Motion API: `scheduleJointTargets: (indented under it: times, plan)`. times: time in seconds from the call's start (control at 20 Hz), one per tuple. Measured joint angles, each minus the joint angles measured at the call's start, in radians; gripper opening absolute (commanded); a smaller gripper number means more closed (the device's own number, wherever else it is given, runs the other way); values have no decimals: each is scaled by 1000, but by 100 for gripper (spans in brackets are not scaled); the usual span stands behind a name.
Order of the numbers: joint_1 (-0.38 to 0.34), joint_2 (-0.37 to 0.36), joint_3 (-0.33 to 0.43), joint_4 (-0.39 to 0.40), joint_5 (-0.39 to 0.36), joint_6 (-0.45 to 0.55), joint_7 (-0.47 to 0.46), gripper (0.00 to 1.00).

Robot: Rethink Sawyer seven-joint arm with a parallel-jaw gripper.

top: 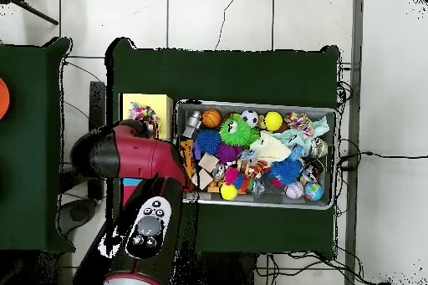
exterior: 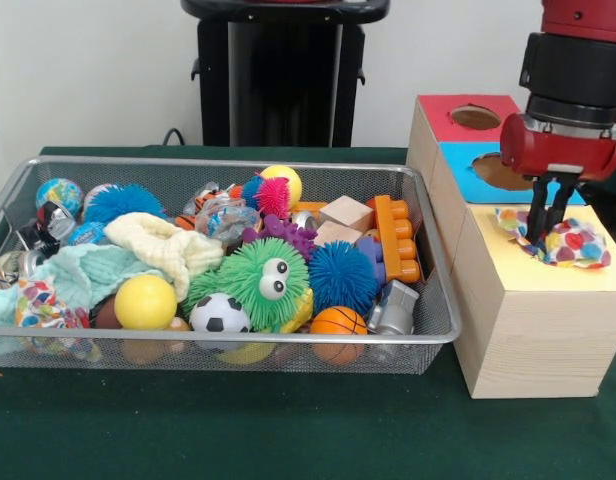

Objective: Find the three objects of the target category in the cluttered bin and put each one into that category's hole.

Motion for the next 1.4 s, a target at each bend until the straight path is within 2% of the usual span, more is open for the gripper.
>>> scheduleJointTargets:
  times: [0.4,0.9,1.3,1.35,1.4]
  plan:
    - [2,-3,6,25,10,-120,0,0]
    - [59,-11,-44,26,45,-121,0,0]
    - [61,-11,-54,26,76,-121,0,0]
    - [55,-11,-54,25,79,-121,0,100]
    - [55,-11,-54,25,79,-121,0,100]
